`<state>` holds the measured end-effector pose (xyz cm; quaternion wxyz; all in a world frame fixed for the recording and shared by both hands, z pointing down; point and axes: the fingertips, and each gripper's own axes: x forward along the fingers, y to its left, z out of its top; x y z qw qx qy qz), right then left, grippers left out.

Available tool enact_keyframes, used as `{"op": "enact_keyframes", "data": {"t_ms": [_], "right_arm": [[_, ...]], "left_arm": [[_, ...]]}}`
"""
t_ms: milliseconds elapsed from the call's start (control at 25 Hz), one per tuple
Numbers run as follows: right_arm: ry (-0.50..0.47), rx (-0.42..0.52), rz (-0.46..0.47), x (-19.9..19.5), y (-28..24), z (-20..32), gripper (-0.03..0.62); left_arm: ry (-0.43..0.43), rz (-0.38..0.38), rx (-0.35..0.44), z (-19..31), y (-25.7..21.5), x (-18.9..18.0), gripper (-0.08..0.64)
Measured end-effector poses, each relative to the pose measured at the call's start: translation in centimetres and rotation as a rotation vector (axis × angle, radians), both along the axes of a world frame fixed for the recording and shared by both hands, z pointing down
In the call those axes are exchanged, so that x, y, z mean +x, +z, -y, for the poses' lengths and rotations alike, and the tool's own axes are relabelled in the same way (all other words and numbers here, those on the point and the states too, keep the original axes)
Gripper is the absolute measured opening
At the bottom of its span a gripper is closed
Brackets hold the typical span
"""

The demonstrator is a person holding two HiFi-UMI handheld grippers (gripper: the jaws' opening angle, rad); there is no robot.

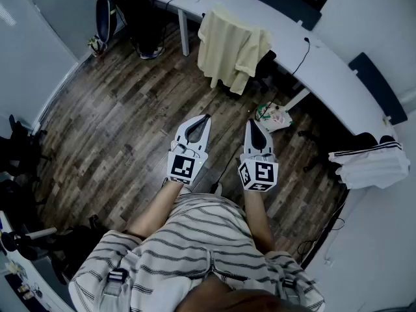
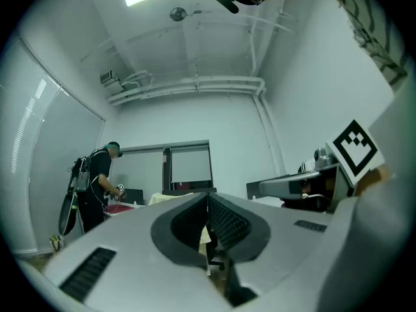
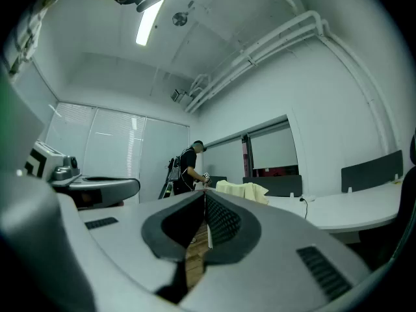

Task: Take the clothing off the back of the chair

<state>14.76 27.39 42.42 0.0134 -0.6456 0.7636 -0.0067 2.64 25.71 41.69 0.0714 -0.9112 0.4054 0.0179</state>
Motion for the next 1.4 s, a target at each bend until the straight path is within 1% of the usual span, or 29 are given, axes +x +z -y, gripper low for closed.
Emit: {"op": "enact_keyframes", "data": {"t_ms": [160, 320, 560, 720, 960, 1080, 1240, 1400], "right_arm": [[-0.004, 0.013, -0.007, 1.0, -0.4, 0.7, 0.02], [-0.01, -0.005, 0.02, 2.1, 0.4, 1.1, 0.02], [-0.03, 0.025, 0.034, 3.0, -0.1, 1.2, 0.02], [-0.043, 0.016, 0.04, 3.4, 0.0, 2.0, 0.02], [-0.081, 0.007, 0.063, 4.0, 1.4, 2.8, 0.02], [-0.102, 0.002, 0.075, 4.1, 1.8, 3.3, 0.02], [-0.122, -0.012, 0.071, 3.9, 2.4, 4.6, 0.02], [-0.119, -0.019, 0.069, 4.0, 2.6, 7.1, 0.02]], "left_arm": [[-0.029, -0.033, -0.004, 0.9, -0.1, 0.8, 0.023], [-0.043, -0.019, -0.01, 0.9, 0.3, 1.7, 0.023], [-0.078, -0.021, -0.029, 0.7, 0.6, 2.0, 0.025], [-0.095, -0.015, -0.038, 1.1, 0.7, 2.2, 0.025], [-0.163, -0.002, -0.047, 0.8, 1.3, 2.9, 0.025], [-0.182, -0.003, -0.062, 0.9, 2.0, 2.9, 0.025], [-0.191, -0.006, -0.079, 1.8, 2.6, 3.0, 0.025], [-0.194, -0.004, -0.087, 4.0, 3.1, 2.9, 0.025]]}}
